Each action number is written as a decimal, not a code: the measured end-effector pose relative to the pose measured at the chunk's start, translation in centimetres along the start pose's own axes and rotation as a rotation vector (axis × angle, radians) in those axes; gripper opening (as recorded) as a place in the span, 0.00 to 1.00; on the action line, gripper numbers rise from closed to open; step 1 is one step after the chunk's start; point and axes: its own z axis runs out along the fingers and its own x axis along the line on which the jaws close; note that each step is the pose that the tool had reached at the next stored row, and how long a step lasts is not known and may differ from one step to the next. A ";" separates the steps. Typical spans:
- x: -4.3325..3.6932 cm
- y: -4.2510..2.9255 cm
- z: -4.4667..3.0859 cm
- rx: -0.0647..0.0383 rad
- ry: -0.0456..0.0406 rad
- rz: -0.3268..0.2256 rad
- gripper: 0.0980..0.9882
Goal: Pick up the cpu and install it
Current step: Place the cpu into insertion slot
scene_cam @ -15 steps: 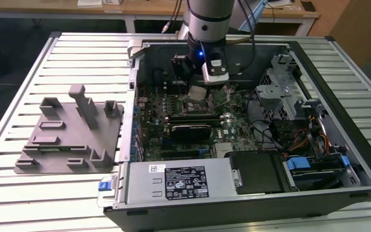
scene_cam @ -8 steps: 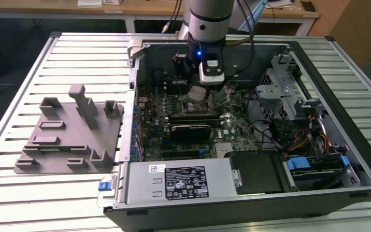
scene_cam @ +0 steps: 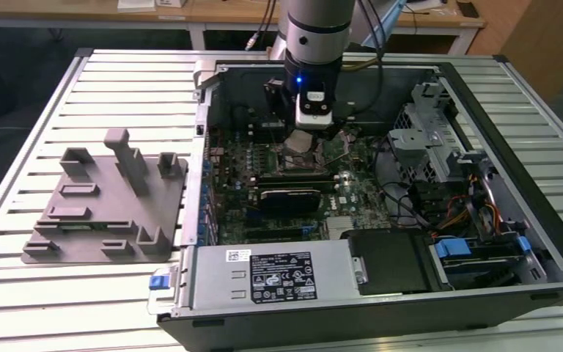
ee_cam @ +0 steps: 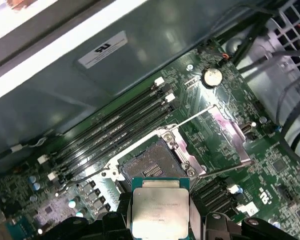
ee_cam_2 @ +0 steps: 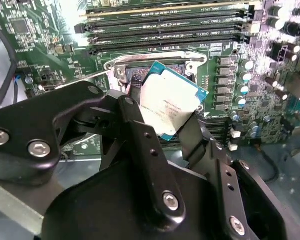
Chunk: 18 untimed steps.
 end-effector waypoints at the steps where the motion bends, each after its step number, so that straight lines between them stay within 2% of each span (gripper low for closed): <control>1: 0.00 0.00 0.00 0.000 -0.0005 0.013 0.50; 18: 0.00 0.00 0.03 -0.004 -0.0087 0.208 0.50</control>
